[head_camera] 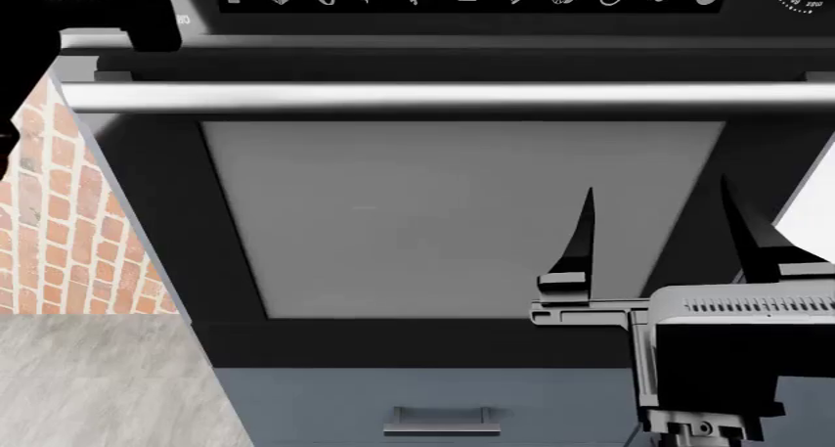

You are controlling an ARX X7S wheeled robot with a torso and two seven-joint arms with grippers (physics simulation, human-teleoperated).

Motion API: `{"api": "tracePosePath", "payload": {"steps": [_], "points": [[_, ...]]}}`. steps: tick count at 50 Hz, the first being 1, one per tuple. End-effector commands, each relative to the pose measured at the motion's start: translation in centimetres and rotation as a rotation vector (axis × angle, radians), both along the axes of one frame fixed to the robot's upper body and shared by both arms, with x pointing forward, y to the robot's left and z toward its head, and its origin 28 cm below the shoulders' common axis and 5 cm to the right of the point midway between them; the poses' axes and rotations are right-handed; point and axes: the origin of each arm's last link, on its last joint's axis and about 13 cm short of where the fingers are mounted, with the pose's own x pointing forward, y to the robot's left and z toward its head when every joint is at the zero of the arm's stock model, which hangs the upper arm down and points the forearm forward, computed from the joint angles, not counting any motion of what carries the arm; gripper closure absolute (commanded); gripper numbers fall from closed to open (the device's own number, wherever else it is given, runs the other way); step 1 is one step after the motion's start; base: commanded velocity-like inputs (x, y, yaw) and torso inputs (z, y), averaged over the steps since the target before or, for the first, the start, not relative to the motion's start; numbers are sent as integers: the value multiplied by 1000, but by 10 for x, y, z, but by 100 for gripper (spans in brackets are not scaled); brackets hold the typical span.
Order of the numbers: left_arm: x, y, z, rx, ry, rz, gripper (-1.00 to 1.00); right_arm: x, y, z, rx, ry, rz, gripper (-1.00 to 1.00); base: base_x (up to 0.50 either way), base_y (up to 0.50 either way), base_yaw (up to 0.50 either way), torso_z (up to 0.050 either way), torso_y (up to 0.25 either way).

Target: Preheat the oven by turning the temperature knob.

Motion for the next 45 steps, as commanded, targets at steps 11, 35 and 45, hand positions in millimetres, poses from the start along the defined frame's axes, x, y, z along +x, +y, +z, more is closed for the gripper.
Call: {"api": "tracePosePath", "payload": {"steps": [11,35,45], "points": [[8,2,-5,9,15,10,-100,0,0,-1,-1,3,1,-100,0,0,0,0,0],[14,3,-8,14,26,20,-100,0,0,-1,-1,4,2,-100,0,0,0,0,0],[19,2,-10,23,33,21,-100,0,0,-1,-2,3,3,-100,0,0,0,0,0]]}}
